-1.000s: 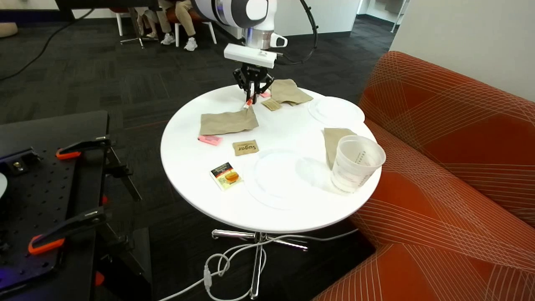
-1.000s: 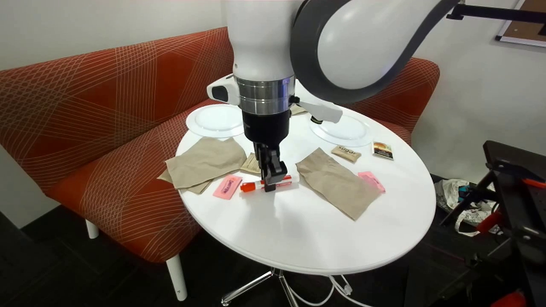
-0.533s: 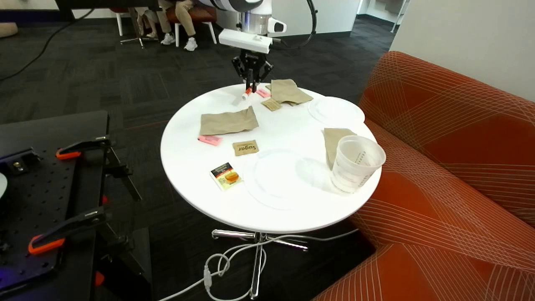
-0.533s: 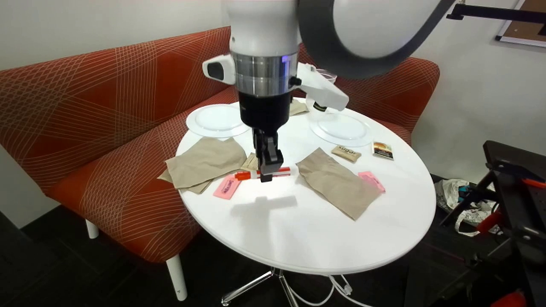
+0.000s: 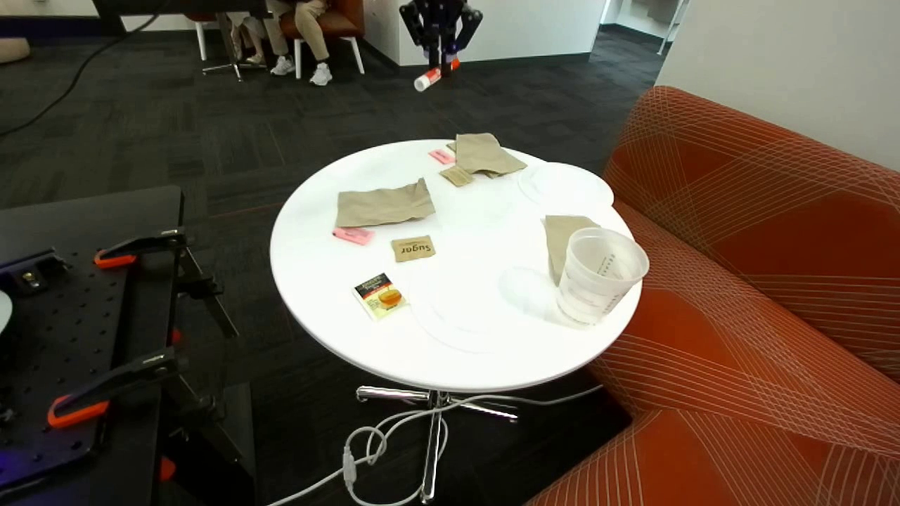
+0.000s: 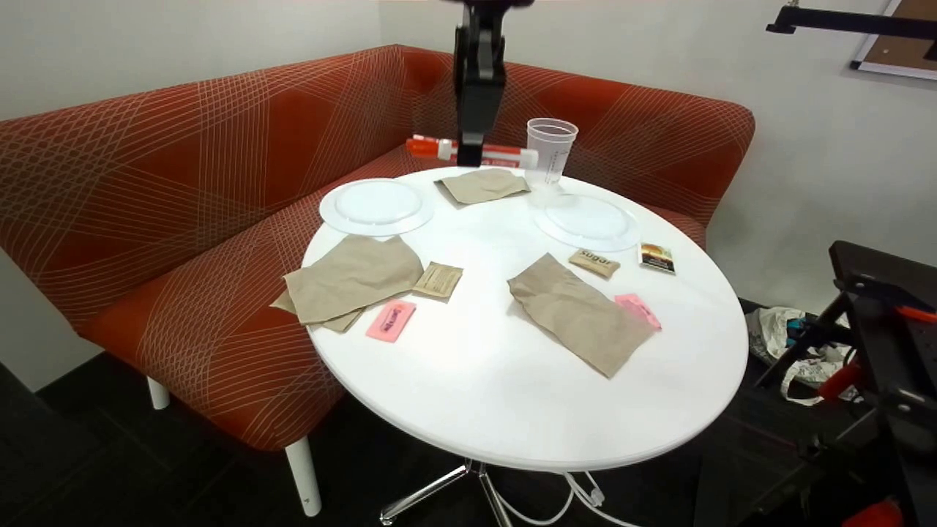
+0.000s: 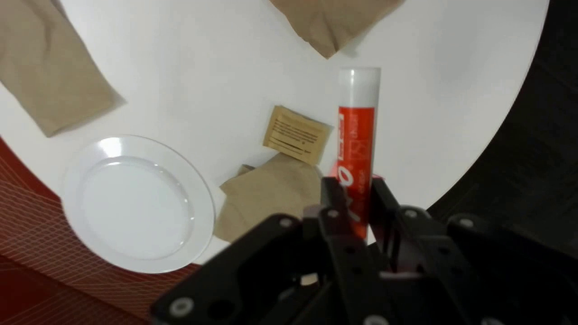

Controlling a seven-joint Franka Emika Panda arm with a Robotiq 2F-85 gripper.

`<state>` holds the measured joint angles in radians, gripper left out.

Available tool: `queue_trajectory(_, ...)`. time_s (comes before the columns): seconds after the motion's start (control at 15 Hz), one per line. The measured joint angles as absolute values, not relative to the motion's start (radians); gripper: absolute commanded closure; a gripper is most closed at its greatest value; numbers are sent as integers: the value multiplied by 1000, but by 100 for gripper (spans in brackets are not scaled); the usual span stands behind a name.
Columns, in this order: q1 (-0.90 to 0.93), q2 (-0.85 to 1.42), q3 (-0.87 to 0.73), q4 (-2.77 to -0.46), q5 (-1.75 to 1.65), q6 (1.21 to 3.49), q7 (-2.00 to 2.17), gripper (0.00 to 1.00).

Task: Put the red marker inside the clear cup

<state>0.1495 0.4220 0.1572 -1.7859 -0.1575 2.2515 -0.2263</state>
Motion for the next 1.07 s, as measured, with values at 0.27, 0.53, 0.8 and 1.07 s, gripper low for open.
queue_trajectory(0.27,114,304,129,-1788,-135,2150,-226,95)
queue_trajectory(0.53,101,273,122,-1789,-133,2122,-229,81)
queue_trajectory(0.8,108,287,123,-1789,-133,2122,-229,95)
queue_trajectory(1.07,127,293,120,-1788,-166,2194,-81,95)
